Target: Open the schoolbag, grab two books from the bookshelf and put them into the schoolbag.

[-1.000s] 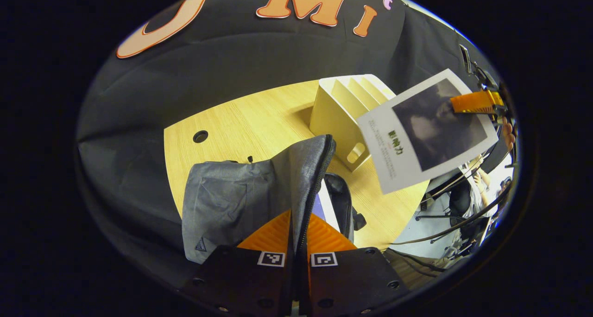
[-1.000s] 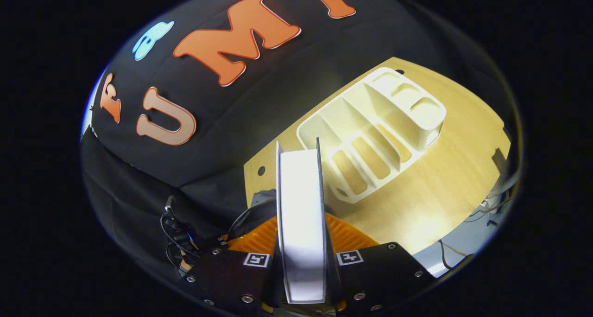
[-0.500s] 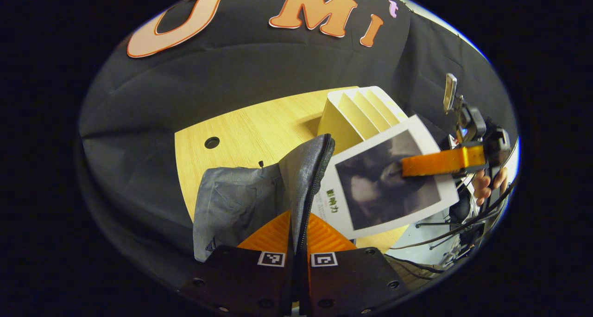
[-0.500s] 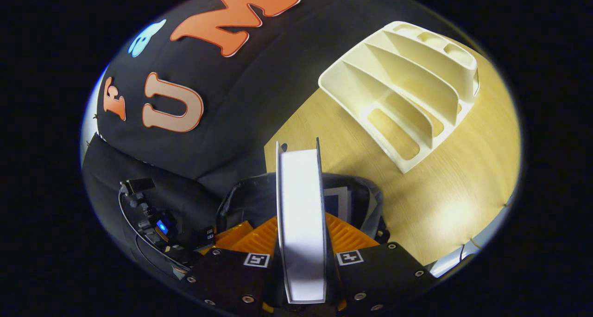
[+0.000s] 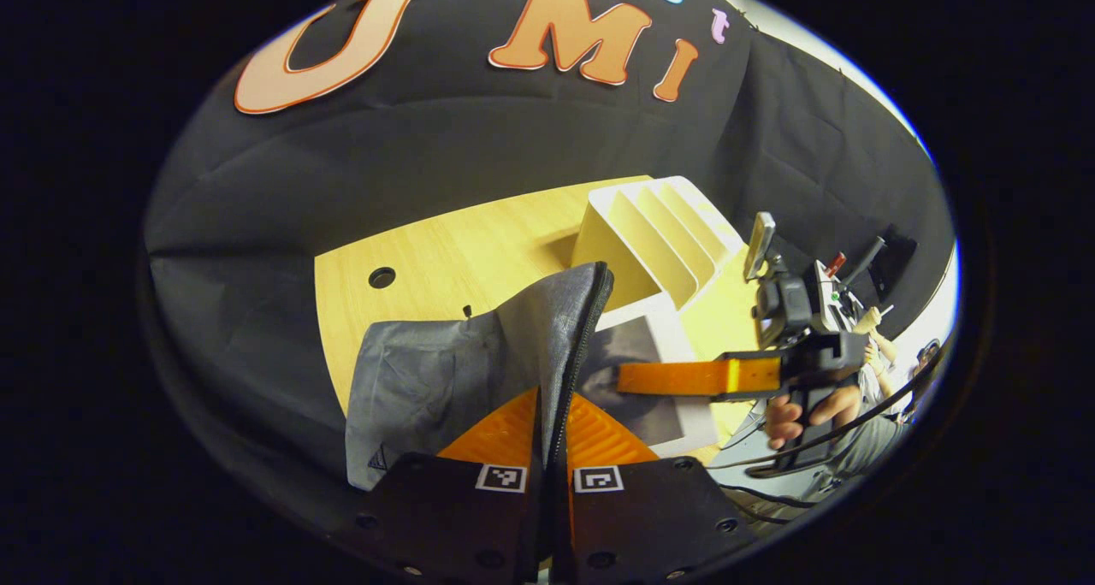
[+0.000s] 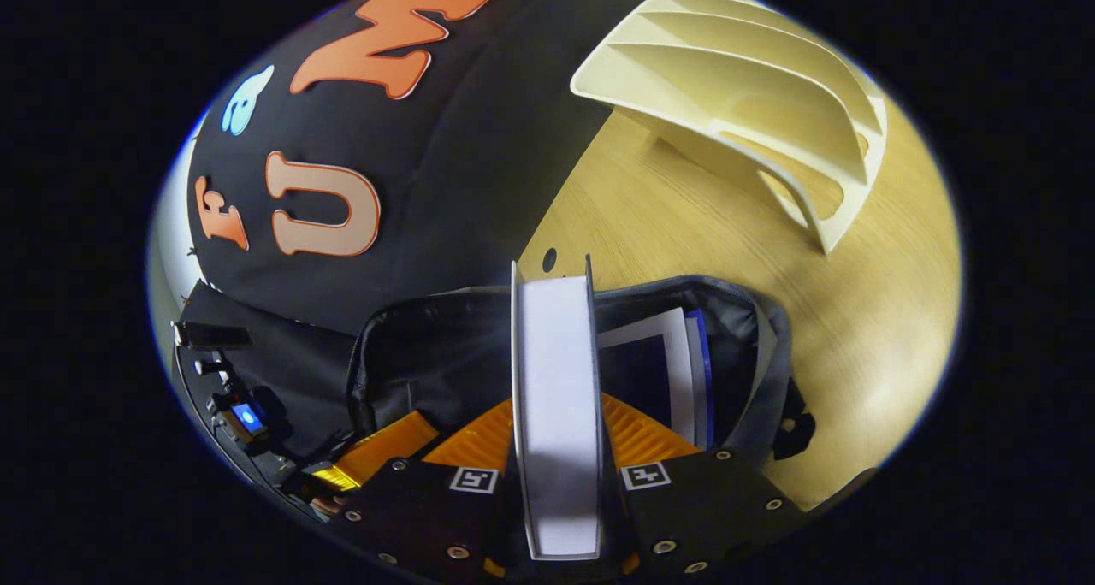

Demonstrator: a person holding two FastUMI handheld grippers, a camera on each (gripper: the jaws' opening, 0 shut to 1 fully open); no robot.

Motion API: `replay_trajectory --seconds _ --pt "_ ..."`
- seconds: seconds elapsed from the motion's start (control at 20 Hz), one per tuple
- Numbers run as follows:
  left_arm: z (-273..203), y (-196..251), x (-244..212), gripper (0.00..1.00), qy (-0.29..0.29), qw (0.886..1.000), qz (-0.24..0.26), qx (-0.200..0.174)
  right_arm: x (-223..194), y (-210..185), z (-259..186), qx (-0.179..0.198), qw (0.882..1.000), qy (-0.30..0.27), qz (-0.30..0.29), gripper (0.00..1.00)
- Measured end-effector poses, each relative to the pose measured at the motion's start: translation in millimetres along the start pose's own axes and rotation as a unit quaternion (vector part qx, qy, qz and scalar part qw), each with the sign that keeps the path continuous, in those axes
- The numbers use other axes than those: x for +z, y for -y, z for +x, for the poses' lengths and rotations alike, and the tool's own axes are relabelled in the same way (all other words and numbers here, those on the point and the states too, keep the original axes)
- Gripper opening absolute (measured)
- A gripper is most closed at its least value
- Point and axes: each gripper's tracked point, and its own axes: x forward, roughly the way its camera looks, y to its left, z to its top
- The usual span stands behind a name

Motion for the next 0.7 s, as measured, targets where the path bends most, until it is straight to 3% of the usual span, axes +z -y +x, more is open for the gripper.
replay_trajectory --seconds 0.25,0.45,0.55,0.6,0.7 --pt "0.4 14.5 2.0 0.06 0.002 1.000 0.011 -0.013 -11.7 2.0 23.3 0.032 0.999 0.011 0.024 0.37" --pt "2.3 25.6 -3.5 0.06 -0.003 1.000 0.018 -0.019 -19.4 13.7 44.4 0.024 0.999 0.001 0.028 0.37" --pt "4.4 25.8 -4.9 0.06 -0.003 1.000 0.015 -0.017 -18.3 16.3 45.1 0.010 0.999 -0.003 0.032 0.38" --pt "8.0 23.1 -3.9 0.06 -0.003 1.000 0.014 -0.014 -21.0 22.1 44.7 -0.012 0.999 -0.014 0.029 0.51" --pt "14.6 21.8 -9.3 0.06 -0.004 1.000 0.016 -0.008 -26.0 32.3 38.5 -0.048 0.998 -0.048 0.012 0.39"
